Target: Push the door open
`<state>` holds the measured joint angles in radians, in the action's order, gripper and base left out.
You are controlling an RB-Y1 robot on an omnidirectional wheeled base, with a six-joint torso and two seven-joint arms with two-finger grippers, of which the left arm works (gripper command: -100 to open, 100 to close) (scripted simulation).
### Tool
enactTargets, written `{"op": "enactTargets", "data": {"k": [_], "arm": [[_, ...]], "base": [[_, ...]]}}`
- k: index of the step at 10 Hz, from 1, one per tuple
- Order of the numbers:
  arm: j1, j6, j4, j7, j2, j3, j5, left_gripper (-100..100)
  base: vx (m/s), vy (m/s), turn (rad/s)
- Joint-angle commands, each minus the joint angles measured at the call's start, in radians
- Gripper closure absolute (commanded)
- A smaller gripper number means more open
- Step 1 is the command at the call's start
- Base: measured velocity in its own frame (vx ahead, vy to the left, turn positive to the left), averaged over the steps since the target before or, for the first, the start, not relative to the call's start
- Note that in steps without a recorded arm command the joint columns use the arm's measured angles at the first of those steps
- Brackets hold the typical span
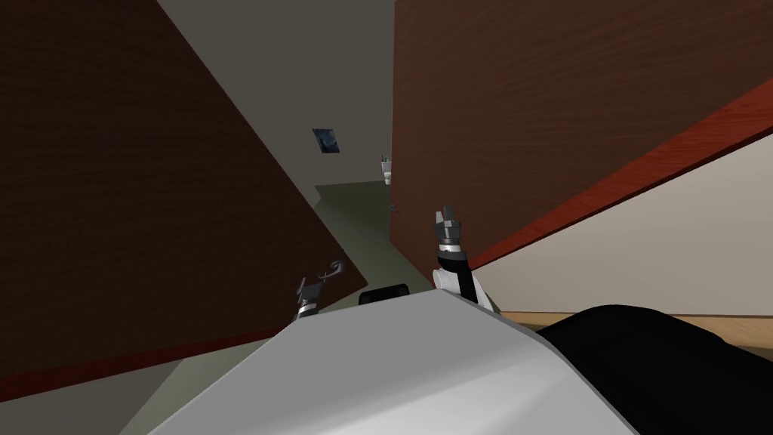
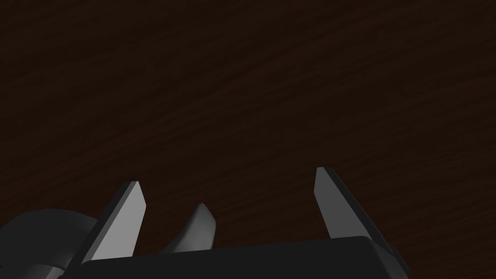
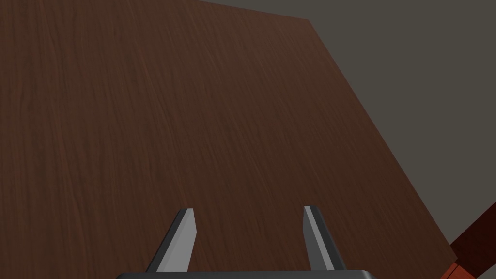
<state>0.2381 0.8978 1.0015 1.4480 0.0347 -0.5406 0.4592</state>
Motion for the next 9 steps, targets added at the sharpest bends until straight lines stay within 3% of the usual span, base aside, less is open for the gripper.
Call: {"op": "enactTargets", "data": {"k": [1, 2, 5, 8, 9], "arm": [[-0.032, 0.018, 0.014, -0.018, 0.035, -0.028, -0.022, 100], [-0.029, -0.001, -0.033, -0.029, 0.010, -0.001, -0.021, 100], [-0.049, -0.003, -0.051, -0.084, 0.011, 0.002, -0.054, 100], [-0.049, -0.003, -0.051, -0.084, 0.011, 0.002, -0.054, 100], [-0.057, -0.004, -0.059, -0.108, 0.012, 0.004, -0.067, 100]], "base": [[0.012, -0.014, 0.018], [0.084, -0.032, 0.018], [0.100, 0.005, 0.017], [0.028, -0.004, 0.015], [0.023, 0.001, 0.013]]}}
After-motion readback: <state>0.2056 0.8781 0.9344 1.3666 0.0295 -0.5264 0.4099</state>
